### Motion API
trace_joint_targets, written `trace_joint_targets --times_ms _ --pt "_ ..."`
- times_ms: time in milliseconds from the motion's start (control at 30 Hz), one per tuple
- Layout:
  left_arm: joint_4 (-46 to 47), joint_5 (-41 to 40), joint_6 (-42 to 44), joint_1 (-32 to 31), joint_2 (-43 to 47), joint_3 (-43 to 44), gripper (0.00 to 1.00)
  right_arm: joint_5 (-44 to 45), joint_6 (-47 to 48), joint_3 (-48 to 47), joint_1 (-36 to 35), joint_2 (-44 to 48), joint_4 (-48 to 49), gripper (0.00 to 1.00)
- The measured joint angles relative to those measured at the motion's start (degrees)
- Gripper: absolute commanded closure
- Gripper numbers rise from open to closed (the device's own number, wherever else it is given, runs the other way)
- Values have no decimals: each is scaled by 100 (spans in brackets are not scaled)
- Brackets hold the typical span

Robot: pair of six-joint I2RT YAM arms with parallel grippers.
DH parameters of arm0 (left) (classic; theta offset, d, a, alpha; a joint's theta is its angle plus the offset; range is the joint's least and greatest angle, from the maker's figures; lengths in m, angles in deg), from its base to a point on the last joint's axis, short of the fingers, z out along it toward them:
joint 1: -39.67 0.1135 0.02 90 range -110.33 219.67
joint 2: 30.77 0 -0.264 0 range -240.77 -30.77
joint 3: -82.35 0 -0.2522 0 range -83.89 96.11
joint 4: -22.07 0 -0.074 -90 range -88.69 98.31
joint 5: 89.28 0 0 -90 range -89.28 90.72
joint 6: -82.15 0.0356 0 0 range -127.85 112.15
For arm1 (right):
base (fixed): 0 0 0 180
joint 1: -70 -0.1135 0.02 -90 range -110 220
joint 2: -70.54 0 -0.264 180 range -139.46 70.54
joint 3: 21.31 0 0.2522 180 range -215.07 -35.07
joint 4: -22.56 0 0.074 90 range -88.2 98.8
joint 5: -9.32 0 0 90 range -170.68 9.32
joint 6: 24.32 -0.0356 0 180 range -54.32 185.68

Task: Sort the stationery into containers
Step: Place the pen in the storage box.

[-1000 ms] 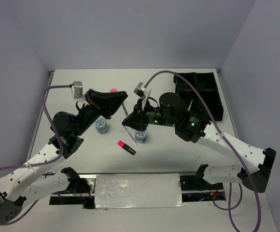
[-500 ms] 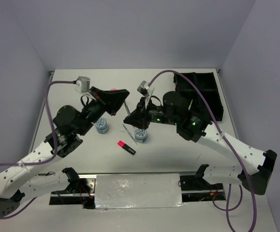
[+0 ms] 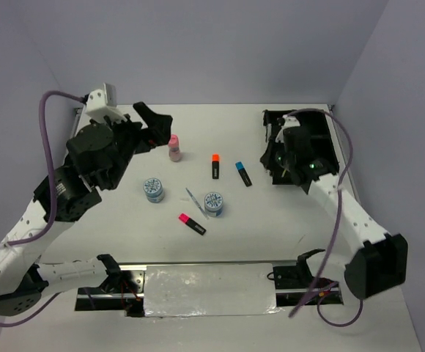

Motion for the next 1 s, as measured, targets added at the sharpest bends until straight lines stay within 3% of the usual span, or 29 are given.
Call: trace_joint_targets --times_ms 233,433,500,767,1000 --pt "-511 433 -13 7 527 -2035 1 866 256 -1414 1217 -2199 -999 100" --pt "-857 1049 -52 7 520 -3512 1 1058 413 -2184 1657 -3049 -1537 99" --pt "-883 1161 -125 7 584 -3744 0 1073 448 -2374 1681 -3254 -1541 91" --pt "-710 1410 -229 7 776 -4111 1 796 192 -2385 1779 -3534 -1517 87" --pt "-702 1499 -319 7 802 -4319 1 645 -142 -2249 1818 -3532 -1349 66"
